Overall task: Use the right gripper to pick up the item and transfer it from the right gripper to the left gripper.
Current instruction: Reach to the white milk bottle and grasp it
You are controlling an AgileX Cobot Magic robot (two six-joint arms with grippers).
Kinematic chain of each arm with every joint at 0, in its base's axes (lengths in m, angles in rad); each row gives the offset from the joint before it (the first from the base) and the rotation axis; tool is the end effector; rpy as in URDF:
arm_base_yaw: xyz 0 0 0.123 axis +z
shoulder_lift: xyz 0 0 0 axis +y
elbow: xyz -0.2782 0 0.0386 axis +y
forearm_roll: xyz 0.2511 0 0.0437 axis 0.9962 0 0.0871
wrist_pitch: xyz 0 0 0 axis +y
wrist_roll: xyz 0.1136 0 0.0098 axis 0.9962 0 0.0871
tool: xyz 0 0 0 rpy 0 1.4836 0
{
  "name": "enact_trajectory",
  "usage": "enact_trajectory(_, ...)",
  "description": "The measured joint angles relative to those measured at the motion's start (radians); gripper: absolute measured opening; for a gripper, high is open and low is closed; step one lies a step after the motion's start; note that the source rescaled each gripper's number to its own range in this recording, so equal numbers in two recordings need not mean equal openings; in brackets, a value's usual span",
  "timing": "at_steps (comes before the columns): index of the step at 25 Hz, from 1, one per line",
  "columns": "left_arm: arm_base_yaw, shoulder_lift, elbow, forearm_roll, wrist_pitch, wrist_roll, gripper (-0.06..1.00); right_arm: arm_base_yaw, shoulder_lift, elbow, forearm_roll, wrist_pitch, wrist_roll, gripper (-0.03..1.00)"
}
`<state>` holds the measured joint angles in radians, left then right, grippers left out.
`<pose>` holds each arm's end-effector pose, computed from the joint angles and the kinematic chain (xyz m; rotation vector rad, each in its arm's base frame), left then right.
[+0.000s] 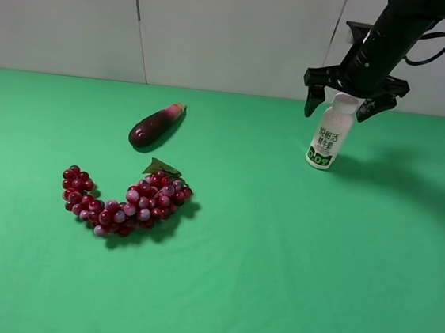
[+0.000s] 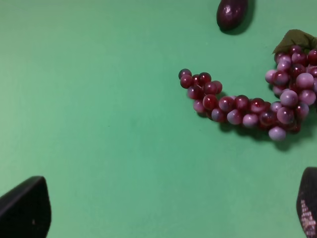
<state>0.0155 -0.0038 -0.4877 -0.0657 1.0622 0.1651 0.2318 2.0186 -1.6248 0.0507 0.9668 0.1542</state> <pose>0.0233 -0.0062 0.2646 0.1562 2.0467 0.0334 0.4244 0.1051 0.1921 -0.0786 2.8538 0.1465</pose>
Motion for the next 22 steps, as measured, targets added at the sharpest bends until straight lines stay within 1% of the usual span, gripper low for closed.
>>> enact_trajectory(12,0.0,0.0,0.0,0.0,0.0,0.0,1.0,0.0,0.026,0.0,-0.051,-0.015,0.022,1.0)
enact_trajectory(22,0.0,0.0,0.0,0.0,0.0,0.0,1.0,0.0,0.048,0.0,-0.051,0.003,0.034,1.0)
